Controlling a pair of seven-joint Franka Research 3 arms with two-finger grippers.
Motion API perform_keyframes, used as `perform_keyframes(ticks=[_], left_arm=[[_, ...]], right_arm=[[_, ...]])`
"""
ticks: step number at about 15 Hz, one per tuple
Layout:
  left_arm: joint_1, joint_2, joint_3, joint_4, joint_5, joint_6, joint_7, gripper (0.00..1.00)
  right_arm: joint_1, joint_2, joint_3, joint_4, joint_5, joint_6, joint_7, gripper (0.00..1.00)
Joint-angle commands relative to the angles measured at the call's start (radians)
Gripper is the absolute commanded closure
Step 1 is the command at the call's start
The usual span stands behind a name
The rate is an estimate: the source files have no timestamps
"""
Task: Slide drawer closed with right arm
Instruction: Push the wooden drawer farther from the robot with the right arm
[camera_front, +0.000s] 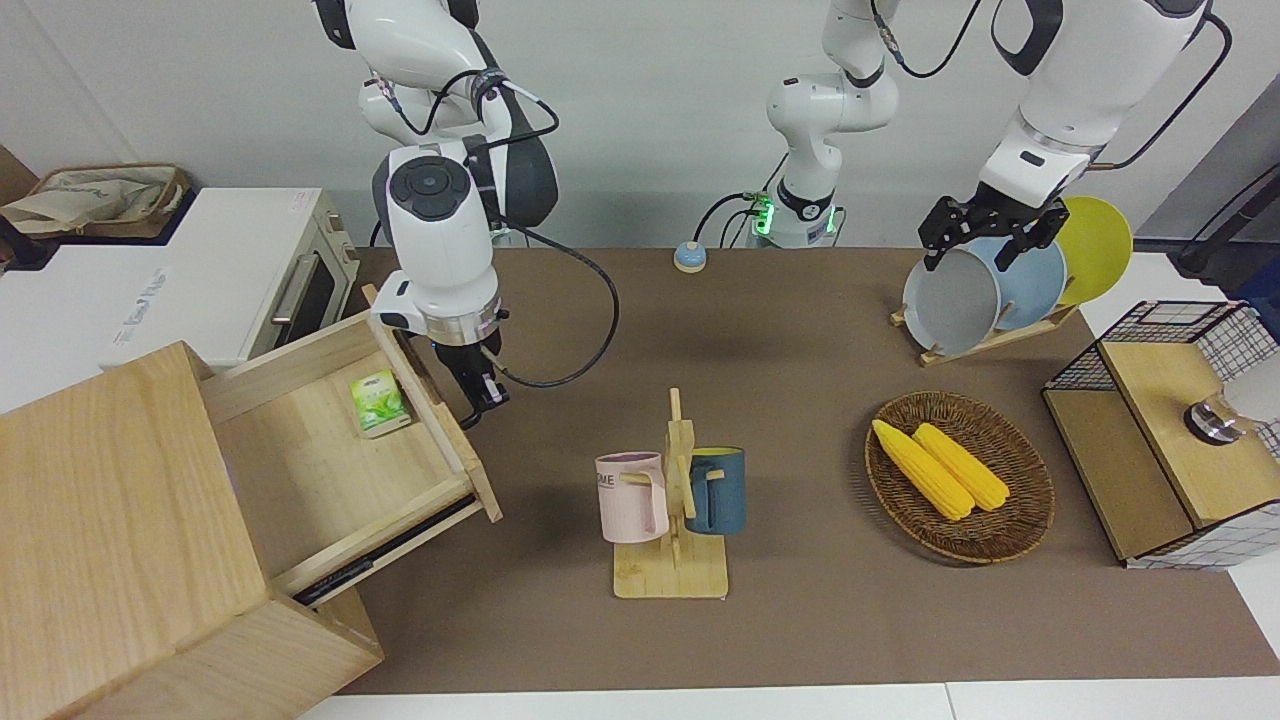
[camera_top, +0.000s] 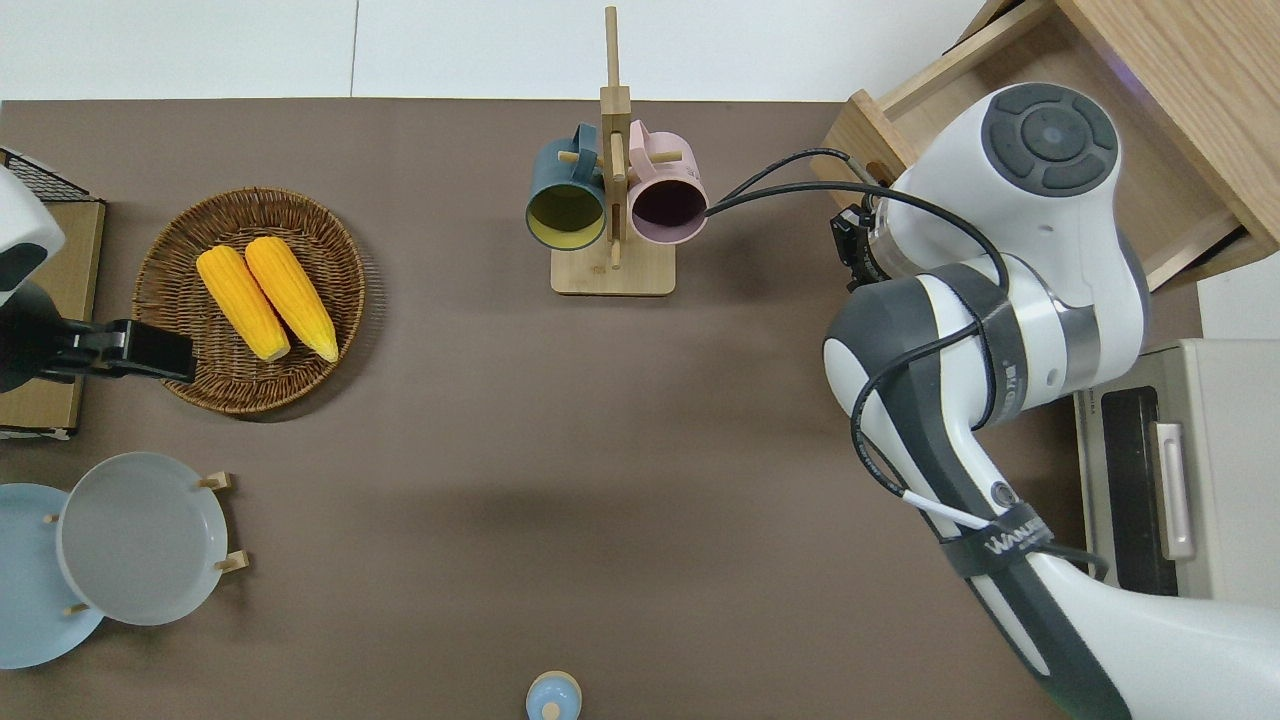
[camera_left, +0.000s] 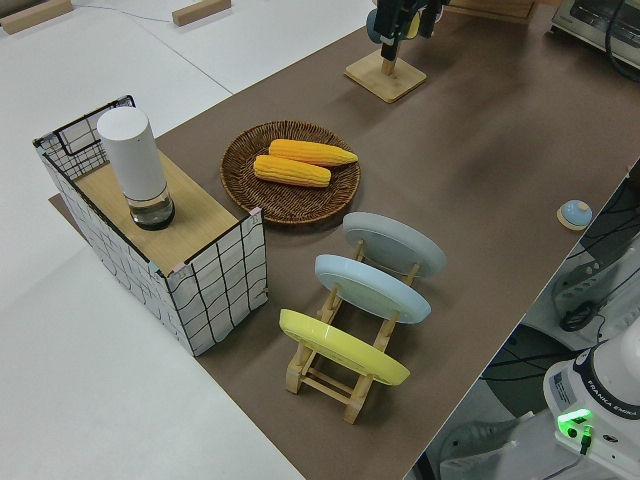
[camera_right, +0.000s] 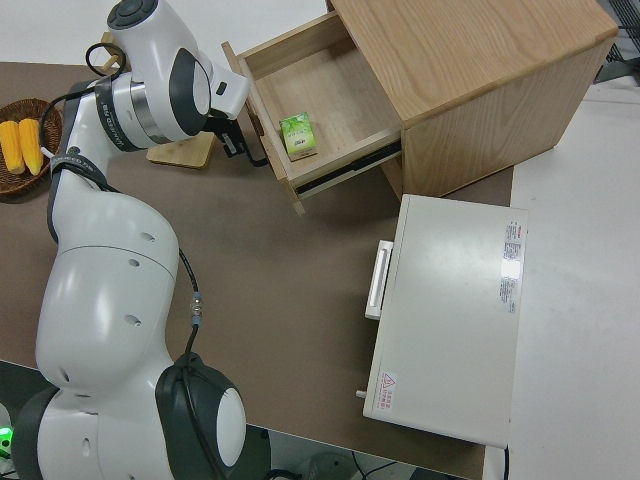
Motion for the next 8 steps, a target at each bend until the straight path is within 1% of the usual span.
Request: perform_keyframes(ticks=[1,3,6,7,8], left_arm=[[0.005,0.011,-0.007,0.024,0.017,-0.02,0.01,0.01],[0.005,0.011,-0.007,0.024,0.017,-0.02,0.01,0.01],[0.005,0.011,-0.007,0.024,0.017,-0.02,0.01,0.01],[0.005,0.011,-0.007,0.026,0.017,-0.02,0.008,0.01],[0.005,0.013,-0.007,0.026,0.017,-0.02,0.01,0.01]], right_arm=[[-0.055,0.028,0.017,0.027,-0.001,0.025,-0.036,1.0],[-0.07,0.031,0.017,0.028,-0.001,0.035,-0.076,1.0],[-0.109,0.038,0.032,0.035,0.001,0.054,-0.101,1.0],[-0.116,0.041,0.036,0.044,0.002,0.066,-0.116,1.0],[-0.123,0.045,0.034,0.047,0.001,0.092,-0.136,1.0]])
